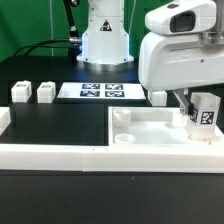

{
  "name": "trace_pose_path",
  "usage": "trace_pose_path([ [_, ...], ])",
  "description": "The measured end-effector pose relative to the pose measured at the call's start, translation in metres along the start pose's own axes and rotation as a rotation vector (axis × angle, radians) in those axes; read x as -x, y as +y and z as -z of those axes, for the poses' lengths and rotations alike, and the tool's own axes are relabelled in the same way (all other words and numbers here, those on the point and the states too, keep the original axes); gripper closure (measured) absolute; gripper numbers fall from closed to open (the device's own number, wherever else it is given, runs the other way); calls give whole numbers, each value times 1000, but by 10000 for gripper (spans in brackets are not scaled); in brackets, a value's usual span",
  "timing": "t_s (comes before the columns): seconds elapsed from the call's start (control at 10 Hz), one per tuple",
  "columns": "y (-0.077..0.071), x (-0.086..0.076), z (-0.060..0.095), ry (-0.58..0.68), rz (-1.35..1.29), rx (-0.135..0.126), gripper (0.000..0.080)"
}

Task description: Assemble square table

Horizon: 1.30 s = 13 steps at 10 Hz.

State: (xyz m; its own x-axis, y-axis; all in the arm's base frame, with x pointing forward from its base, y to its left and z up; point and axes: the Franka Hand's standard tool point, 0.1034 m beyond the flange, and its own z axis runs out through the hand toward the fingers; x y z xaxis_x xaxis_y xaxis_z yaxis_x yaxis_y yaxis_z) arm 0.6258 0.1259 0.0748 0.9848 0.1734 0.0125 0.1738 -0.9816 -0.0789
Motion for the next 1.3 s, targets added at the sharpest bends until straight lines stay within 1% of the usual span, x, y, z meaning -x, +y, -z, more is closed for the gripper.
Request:
trace_pose_path([
  [0.1, 2, 0, 0, 0, -27, 2, 395],
  [0.2, 4, 0, 0, 0, -132, 3, 502],
  [0.7, 4, 0, 0, 0, -427, 2, 503],
  [0.8, 5, 0, -2, 3, -527, 1, 503],
  [0.9, 7, -4, -3, 24, -619, 3, 503],
  [1.0, 7, -4, -4, 26, -684, 8, 503],
  [1.1, 7, -4, -4, 30, -828, 14, 503],
  [1.2, 8, -5, -4, 35, -933, 13, 503],
  [1.3, 12, -5, -5, 37, -1075, -19, 503],
])
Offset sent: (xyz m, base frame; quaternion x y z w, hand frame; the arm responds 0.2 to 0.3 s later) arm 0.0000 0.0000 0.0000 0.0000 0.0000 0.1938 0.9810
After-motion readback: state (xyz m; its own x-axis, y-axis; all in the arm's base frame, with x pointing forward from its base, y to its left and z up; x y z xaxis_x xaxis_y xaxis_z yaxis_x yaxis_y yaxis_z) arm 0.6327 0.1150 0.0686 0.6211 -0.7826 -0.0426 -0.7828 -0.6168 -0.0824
